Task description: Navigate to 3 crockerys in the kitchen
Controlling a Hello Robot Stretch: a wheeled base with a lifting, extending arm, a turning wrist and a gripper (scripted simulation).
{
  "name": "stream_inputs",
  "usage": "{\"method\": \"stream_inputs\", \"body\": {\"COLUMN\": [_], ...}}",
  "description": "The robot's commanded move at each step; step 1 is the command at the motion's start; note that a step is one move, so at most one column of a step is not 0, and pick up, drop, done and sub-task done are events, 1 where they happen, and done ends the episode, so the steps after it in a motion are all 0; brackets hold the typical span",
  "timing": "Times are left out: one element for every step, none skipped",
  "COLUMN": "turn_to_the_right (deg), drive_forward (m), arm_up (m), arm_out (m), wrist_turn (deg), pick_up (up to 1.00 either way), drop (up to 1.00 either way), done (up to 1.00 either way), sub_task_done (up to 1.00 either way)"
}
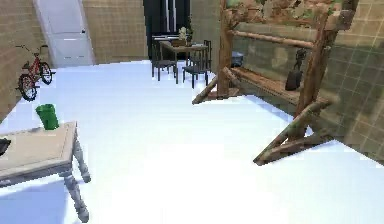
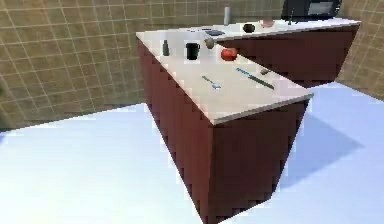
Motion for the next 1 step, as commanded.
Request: {"method": "stream_inputs", "body": {"turn_to_the_right": [-36.0], "drive_forward": [0.0], "arm_up": [0.0], "arm_out": [0.0], "wrist_turn": [0.0], "pick_up": [0.0], "drop": [0.0], "done": [0.0], "sub_task_done": [0.0]}}
